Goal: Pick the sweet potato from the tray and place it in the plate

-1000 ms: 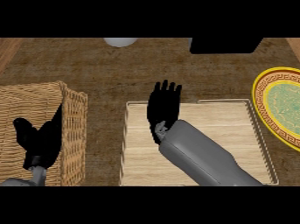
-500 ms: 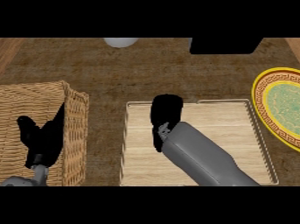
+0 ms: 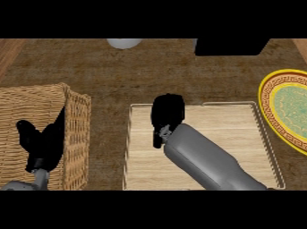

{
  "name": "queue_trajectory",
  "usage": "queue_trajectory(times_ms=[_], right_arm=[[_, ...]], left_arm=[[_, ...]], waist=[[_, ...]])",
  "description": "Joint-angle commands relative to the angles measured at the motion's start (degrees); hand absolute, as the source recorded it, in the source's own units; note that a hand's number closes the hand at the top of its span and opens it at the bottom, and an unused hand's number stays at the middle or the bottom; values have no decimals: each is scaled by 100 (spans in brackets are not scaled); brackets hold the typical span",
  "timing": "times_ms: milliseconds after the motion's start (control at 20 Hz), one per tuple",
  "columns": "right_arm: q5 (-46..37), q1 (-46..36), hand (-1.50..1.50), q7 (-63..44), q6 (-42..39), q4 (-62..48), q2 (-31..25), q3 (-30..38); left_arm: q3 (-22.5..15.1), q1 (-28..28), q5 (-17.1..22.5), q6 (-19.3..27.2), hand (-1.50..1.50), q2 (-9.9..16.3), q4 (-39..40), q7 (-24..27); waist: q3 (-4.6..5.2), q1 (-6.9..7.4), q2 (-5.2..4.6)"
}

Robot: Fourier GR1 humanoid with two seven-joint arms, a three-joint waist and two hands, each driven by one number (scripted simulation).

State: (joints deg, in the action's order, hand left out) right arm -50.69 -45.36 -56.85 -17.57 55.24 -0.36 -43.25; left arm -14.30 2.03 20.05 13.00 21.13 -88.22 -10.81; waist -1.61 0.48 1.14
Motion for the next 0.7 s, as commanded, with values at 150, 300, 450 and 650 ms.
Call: queue_trajectory(times_ms=[150, 300, 450, 650], right_arm=[[-34, 1442, 150, 901, 1213, 2026, -288, -562], [158, 1785, 150, 1466, 1859, 3043, -346, -567], [-131, 2094, 150, 1663, 2571, 4121, -705, -644], [-242, 3016, 150, 1802, 3237, 5449, -1551, -507]], left_arm=[[-50, -447, 64, 184, 0, -146, 241, -137], [23, -570, 212, 241, 0, -107, 143, -204], [114, -639, 282, 290, 0, -33, 78, -208], [82, -767, 242, 322, 0, 31, -54, -169]], waist=[[139, -461, 4], [114, -677, 65], [123, -786, 89], [133, -795, 37]])
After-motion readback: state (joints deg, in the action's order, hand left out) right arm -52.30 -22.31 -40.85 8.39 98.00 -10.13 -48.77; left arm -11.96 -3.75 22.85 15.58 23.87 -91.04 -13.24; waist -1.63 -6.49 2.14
